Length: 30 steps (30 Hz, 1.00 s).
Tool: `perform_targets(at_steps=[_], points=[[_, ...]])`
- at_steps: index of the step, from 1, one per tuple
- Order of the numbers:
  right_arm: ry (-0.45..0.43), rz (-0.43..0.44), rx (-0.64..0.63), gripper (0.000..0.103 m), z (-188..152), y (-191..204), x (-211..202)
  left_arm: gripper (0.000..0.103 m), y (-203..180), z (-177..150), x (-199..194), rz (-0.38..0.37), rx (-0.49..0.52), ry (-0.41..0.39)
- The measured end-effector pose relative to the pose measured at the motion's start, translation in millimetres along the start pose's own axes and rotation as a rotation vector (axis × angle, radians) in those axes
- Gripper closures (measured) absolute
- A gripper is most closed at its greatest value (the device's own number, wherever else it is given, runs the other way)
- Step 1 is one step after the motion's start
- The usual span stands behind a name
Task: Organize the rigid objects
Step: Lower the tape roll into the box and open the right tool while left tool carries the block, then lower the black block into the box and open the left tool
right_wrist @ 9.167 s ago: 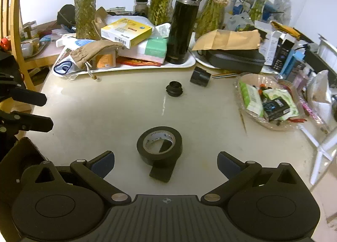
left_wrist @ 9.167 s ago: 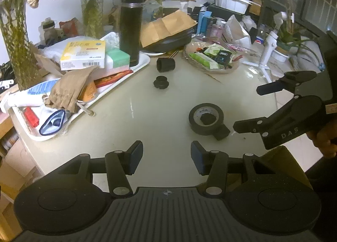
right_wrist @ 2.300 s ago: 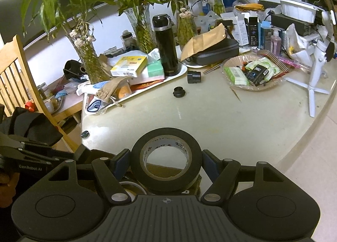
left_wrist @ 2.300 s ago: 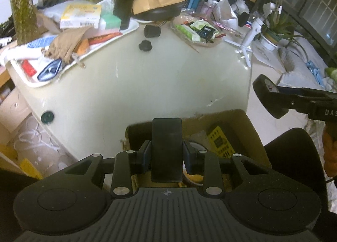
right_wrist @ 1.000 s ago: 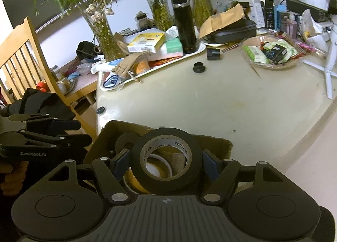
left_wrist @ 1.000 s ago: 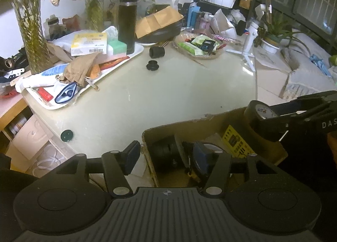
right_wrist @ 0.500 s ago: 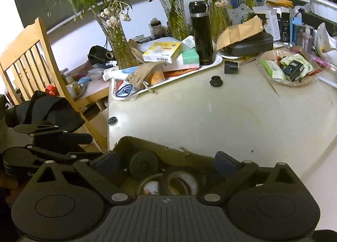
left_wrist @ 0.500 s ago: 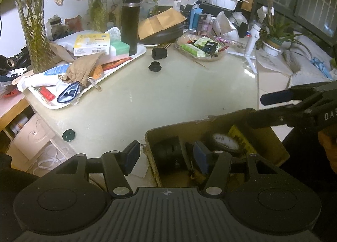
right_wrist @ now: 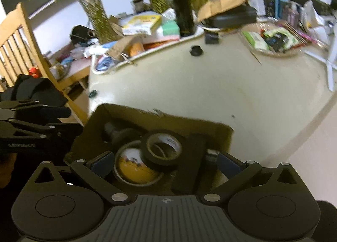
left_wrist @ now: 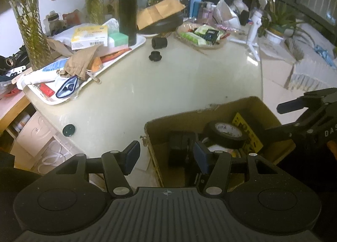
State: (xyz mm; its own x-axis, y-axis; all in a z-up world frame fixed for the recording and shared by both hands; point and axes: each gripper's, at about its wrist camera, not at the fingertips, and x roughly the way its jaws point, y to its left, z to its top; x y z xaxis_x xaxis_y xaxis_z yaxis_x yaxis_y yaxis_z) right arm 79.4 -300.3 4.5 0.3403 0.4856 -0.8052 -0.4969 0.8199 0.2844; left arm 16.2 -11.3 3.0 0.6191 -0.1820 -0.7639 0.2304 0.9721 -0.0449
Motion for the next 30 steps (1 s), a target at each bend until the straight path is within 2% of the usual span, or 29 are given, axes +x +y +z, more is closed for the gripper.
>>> perform_targets(at_steps=[5, 6, 7, 9, 19, 30], points=[[0.032, -0.039, 0.018, 0.0, -4.6, -6.5, 4.2, 0.047, -2.2, 0.1, 7.5, 0.011, 0.017, 0.047], [0.036, -0.045, 0.016, 0.0, -4.9, -6.3, 5.1, 0.045, -2.5, -0.1, 9.0, 0.012, 0.02, 0.057], [0.041, -0.049, 0.014, 0.0, -5.1, -6.0, 5.9, 0.037, -2.7, -0.2, 10.0, 0.014, 0.022, 0.064], [0.05, -0.055, 0.009, 0.0, -4.9, -4.8, 7.7, 0.033, -3.1, -0.6, 10.4, 0.022, 0.026, 0.067], [0.049, -0.072, 0.027, 0.0, -2.8, -7.3, 10.5, 0.033, -1.9, 2.4, 12.3, 0.005, 0.016, 0.079], [0.021, -0.107, 0.045, 0.0, 4.9, -12.5, 8.8, 0.033, -1.0, 12.9, 11.9, 0.014, 0.028, 0.043]])
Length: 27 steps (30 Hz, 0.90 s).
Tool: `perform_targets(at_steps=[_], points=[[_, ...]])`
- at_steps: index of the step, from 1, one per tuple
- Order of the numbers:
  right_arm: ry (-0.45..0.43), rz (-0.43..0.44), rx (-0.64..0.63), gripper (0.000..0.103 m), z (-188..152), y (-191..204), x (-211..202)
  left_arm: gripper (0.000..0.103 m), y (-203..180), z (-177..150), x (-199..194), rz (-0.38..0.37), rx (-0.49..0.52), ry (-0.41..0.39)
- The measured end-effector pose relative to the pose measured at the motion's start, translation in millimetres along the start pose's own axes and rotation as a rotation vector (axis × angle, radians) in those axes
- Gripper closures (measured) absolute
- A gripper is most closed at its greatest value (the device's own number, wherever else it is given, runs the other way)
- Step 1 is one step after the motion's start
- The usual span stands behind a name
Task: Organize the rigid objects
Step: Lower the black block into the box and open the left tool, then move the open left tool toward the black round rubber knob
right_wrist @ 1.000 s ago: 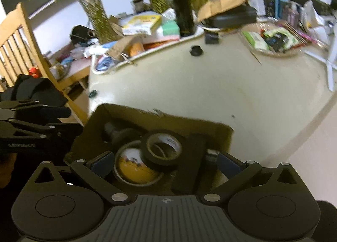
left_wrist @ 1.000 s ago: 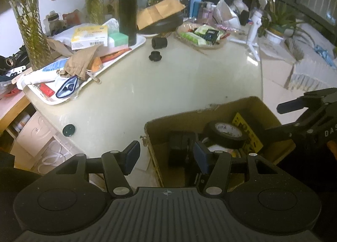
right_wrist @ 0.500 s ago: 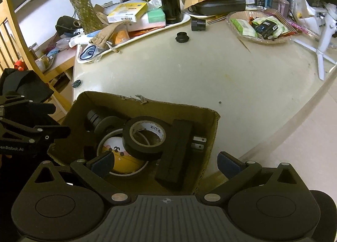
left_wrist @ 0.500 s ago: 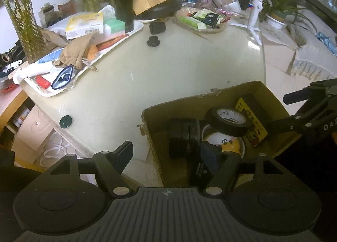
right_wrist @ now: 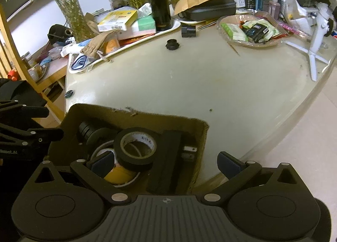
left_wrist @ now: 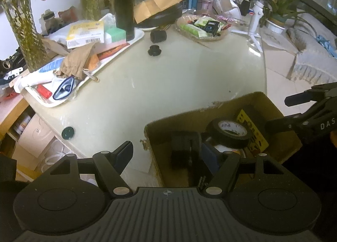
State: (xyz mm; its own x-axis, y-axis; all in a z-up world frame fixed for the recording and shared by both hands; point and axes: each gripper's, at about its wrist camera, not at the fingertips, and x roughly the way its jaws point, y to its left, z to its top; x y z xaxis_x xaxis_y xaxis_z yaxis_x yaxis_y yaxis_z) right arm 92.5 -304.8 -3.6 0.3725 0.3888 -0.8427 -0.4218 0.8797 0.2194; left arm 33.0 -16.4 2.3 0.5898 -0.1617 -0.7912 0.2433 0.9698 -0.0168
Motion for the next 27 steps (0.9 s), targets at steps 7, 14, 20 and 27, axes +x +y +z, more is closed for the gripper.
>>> perform_targets(at_steps=[7, 14, 20, 27], points=[[-0.025, -0.021, 0.003, 0.0, 12.3, -5.9, 0.6, 0.033, 4.3, 13.3, 3.4, 0.007, -0.002, -0.032], [-0.06, -0.03, 0.008, 0.0, 34.9, -11.4, 0.1, 0.033, 6.3, 34.8, 9.1, 0.006, 0.007, -0.063], [-0.098, -0.04, 0.003, 0.0, 58.9, -19.4, -4.0, 0.033, 4.4, 57.3, 13.2, 0.002, 0.018, -0.105], [-0.145, -0.029, 0.0, 0.0, 92.3, -33.4, -16.8, 0.033, -1.9, 84.2, 17.9, -0.01, 0.029, -0.149]])
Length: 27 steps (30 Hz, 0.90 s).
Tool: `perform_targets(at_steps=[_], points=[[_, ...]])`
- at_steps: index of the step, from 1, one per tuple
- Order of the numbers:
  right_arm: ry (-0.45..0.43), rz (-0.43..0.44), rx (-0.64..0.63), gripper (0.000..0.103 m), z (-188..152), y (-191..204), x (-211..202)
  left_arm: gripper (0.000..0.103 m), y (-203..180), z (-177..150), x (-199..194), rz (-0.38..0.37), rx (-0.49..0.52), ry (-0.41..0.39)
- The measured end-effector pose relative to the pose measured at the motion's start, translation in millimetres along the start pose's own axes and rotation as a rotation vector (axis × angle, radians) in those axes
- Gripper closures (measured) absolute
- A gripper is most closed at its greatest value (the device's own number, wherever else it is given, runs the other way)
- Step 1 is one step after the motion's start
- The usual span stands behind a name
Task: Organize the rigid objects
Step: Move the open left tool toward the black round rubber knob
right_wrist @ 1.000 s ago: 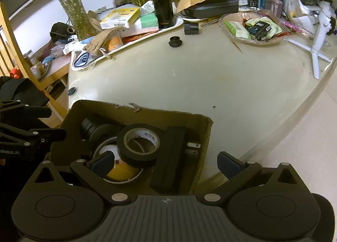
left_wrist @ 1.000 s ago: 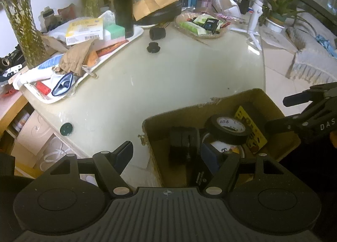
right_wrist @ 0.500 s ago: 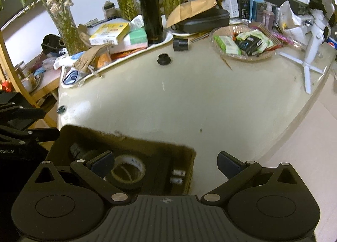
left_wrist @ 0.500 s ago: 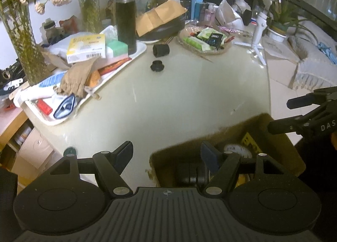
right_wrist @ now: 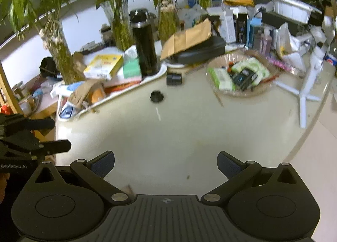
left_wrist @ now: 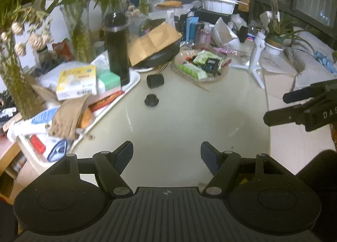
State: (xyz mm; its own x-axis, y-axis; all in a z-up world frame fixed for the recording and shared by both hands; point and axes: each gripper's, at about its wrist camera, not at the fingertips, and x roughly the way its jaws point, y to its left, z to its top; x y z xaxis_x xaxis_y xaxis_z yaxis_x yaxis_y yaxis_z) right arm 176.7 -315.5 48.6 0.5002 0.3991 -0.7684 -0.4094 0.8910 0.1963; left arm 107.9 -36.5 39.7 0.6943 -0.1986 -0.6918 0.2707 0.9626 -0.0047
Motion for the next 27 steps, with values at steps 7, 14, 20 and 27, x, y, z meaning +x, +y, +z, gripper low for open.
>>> perform_targets(at_steps=[7, 14, 20, 27], points=[[-0.048, -0.022, -0.017, 0.0, 22.3, -9.5, 0.3, 0.033, -3.7, 16.1, 8.3, -0.008, 0.024, -0.051], [-0.052, 0.011, -0.091, 0.0, 22.5, -9.8, 18.4, 0.033, 3.7, 20.4, 24.2, -0.004, 0.054, -0.08], [-0.023, 0.04, -0.147, 0.0, 13.6, -5.5, 40.8, 0.033, 17.4, 21.2, 41.6, -0.004, 0.05, -0.081], [0.002, 0.044, -0.122, 0.0, 4.3, -12.3, 64.9, 0.033, 24.8, 21.4, 65.7, -0.015, 0.079, -0.077]])
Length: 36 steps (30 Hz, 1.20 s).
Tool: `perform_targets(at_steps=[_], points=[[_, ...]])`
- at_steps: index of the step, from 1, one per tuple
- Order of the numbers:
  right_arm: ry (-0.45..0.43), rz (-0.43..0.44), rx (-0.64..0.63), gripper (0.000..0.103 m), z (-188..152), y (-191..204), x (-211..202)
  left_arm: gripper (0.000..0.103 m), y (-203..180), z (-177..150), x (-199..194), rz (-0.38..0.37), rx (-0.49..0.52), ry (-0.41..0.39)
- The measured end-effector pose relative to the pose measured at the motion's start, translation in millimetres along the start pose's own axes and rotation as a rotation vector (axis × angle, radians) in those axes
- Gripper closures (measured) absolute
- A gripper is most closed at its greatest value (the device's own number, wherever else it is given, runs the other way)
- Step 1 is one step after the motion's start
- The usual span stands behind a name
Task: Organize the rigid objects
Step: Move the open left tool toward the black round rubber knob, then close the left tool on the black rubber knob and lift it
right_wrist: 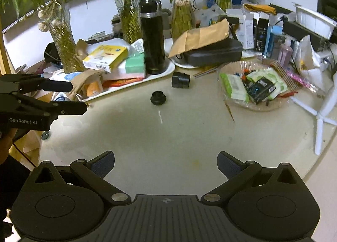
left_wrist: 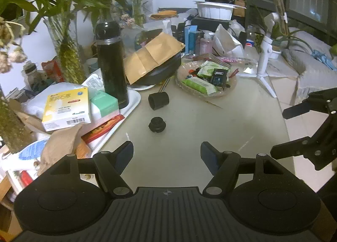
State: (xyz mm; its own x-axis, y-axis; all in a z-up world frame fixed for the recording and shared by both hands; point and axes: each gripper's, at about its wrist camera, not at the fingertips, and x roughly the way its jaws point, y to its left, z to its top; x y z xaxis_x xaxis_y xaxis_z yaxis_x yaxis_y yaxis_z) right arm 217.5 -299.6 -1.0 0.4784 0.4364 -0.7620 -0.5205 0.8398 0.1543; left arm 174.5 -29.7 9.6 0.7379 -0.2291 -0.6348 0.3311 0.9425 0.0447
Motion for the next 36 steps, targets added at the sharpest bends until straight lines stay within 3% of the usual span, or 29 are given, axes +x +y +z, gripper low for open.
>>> perform_targets(at_steps=[18, 30, 34, 36], points=[[0.017, -0.015, 0.051, 0.0, -12.7, -26.3, 25.7, 0.034, 7.4, 7.5, 66.1, -0.029, 0.076, -0.002], [0.037, -0.031, 0.123, 0.0, -27.9, -41.5, 39.3, 0.035, 22.8, 14.0, 130.1, -0.031, 0.066, 0.028], [0.035, -0.025, 0.163, 0.0, -31.6, -45.3, 40.7, 0.048, 29.9, 14.1, 152.8, -0.017, 0.042, 0.062], [0.031, -0.009, 0.179, 0.0, -31.9, -46.1, 40.8, 0.049, 31.7, 13.9, 159.9, -0.016, 0.035, 0.07]])
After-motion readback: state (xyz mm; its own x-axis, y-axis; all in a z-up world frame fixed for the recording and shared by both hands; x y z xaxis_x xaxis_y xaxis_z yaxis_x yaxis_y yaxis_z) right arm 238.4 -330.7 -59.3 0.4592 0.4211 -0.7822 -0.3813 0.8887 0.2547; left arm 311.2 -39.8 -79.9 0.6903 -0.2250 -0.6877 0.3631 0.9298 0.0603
